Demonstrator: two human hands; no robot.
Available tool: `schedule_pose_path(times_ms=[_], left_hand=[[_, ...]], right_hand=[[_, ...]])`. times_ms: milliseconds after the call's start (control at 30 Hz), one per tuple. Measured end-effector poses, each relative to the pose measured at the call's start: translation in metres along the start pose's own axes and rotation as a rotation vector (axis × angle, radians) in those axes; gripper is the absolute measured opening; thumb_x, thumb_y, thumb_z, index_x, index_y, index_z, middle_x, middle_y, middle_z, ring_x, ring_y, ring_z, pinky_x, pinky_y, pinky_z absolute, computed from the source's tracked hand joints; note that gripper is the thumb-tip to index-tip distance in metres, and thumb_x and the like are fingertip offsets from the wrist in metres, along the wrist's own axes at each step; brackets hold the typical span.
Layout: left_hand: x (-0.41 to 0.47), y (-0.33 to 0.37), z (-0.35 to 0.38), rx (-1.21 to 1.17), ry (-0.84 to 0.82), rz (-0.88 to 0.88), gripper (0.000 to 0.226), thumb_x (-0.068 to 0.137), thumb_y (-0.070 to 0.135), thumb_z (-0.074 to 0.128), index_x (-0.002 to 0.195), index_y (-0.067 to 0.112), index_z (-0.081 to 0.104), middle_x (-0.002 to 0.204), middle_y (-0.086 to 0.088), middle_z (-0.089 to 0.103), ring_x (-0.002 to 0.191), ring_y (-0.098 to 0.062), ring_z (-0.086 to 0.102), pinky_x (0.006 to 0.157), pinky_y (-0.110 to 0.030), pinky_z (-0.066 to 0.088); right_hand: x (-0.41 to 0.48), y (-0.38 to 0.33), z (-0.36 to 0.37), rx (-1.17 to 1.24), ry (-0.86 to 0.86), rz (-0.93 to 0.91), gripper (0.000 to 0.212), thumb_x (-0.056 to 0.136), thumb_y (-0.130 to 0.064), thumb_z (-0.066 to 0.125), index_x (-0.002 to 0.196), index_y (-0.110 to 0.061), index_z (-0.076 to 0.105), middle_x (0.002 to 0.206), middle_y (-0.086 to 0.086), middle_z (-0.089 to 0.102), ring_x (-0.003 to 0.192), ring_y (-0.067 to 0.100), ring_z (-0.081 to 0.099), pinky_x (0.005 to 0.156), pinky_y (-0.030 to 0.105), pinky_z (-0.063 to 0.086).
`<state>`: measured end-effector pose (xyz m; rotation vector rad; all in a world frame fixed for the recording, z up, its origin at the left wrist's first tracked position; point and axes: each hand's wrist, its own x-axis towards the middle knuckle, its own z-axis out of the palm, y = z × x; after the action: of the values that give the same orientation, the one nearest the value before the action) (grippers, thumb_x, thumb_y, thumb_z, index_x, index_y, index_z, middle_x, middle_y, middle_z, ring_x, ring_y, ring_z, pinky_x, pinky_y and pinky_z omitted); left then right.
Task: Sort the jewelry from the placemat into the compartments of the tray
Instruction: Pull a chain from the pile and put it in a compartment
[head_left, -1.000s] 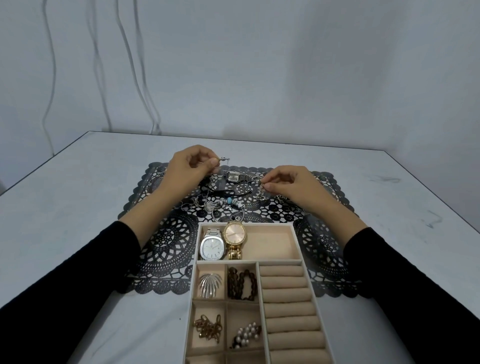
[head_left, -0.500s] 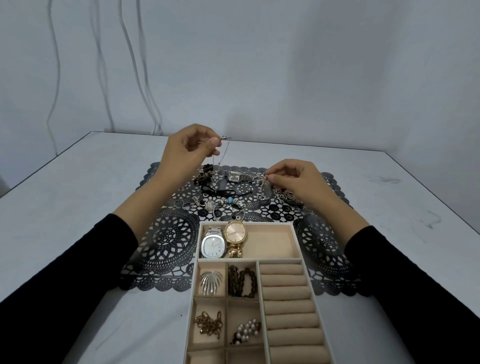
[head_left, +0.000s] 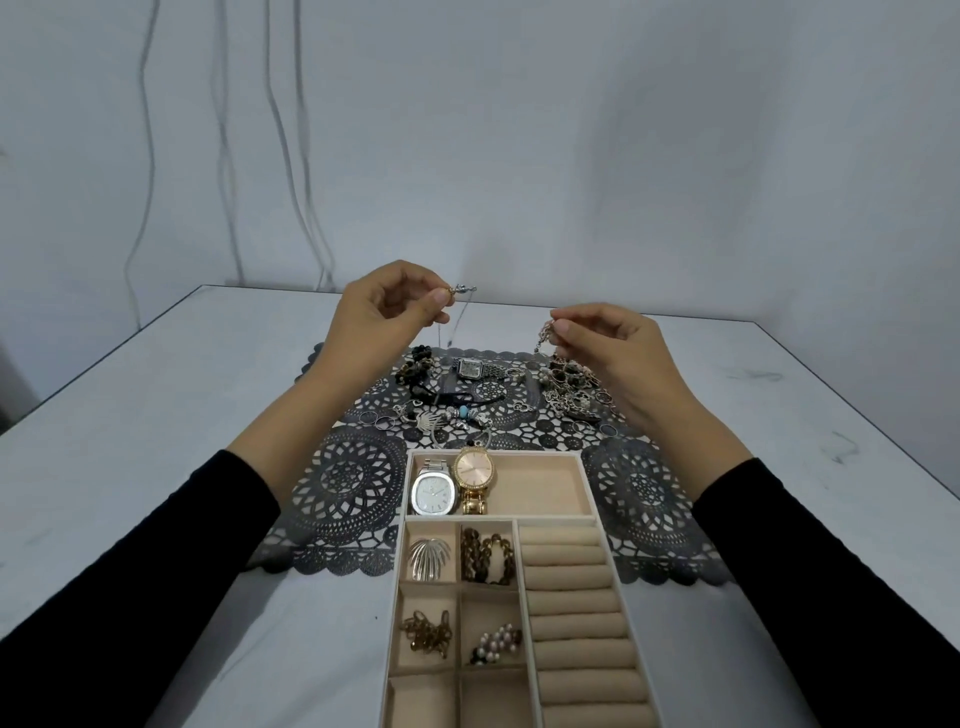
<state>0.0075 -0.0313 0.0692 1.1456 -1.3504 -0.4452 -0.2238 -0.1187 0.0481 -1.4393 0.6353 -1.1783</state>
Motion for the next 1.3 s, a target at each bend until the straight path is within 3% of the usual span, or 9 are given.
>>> schedule_pose_path(times_ms=[200, 467, 733, 867, 1033, 1300], left_hand=[[-0.018, 0.022, -0.003, -0.035, 0.029, 0.011, 0.003, 0.091, 0.01, 0.066, 0.093, 0.012, 0.066, 0.088, -0.007, 0.072, 0.078, -0.014, 0.071, 0.078, -0.022, 0.054], [-0.052, 0.048, -0.012, -0.078, 0.066, 0.03, 0.006, 0.09, 0.01, 0.067, 0.091, 0.016, 0.067, 0.084, 0.004, 0.072, 0.076, -0.012, 0.071, 0.077, -0.022, 0.055], [-0.091, 0.057, -0.023, -0.103, 0.064, 0.019, 0.004, 0.09, 0.01, 0.067, 0.093, 0.013, 0.067, 0.09, -0.007, 0.072, 0.078, -0.014, 0.071, 0.073, -0.021, 0.055], [-0.106, 0.056, -0.028, -0.085, 0.063, 0.014, 0.005, 0.09, 0.01, 0.067, 0.093, 0.014, 0.067, 0.088, -0.006, 0.07, 0.078, -0.014, 0.07, 0.061, -0.016, 0.053], [-0.119, 0.051, -0.03, -0.08, 0.031, 0.014, 0.005, 0.09, 0.008, 0.066, 0.093, 0.012, 0.066, 0.084, 0.001, 0.072, 0.075, -0.013, 0.07, 0.073, -0.02, 0.054], [-0.126, 0.05, -0.03, -0.079, 0.008, 0.013, 0.005, 0.089, 0.009, 0.067, 0.093, 0.012, 0.066, 0.084, 0.001, 0.071, 0.076, -0.012, 0.07, 0.075, -0.021, 0.055]], right_hand=[[-0.017, -0.022, 0.015, 0.085, -0.045, -0.036, 0.023, 0.077, -0.006, 0.071, 0.099, -0.001, 0.07, 0.083, 0.011, 0.07, 0.08, 0.018, 0.067, 0.076, 0.024, 0.054], [-0.051, -0.049, 0.032, 0.156, -0.119, -0.069, 0.021, 0.078, -0.005, 0.068, 0.099, -0.002, 0.07, 0.088, 0.011, 0.071, 0.079, 0.016, 0.068, 0.076, 0.022, 0.055], [-0.086, -0.056, 0.04, 0.177, -0.252, -0.056, 0.015, 0.078, -0.003, 0.067, 0.092, -0.006, 0.073, 0.082, 0.009, 0.071, 0.074, 0.015, 0.067, 0.072, 0.022, 0.056], [-0.102, -0.053, 0.04, 0.132, -0.343, -0.022, 0.014, 0.076, -0.003, 0.066, 0.088, -0.007, 0.073, 0.081, 0.009, 0.07, 0.072, 0.016, 0.066, 0.07, 0.022, 0.055], [-0.115, -0.047, 0.038, 0.02, -0.512, 0.035, 0.016, 0.076, 0.0, 0.066, 0.09, -0.003, 0.071, 0.085, 0.012, 0.069, 0.074, 0.018, 0.065, 0.074, 0.025, 0.057], [-0.124, -0.04, 0.035, -0.167, -0.672, 0.159, 0.017, 0.075, -0.003, 0.07, 0.093, -0.002, 0.071, 0.092, 0.022, 0.068, 0.082, 0.024, 0.067, 0.077, 0.029, 0.057]])
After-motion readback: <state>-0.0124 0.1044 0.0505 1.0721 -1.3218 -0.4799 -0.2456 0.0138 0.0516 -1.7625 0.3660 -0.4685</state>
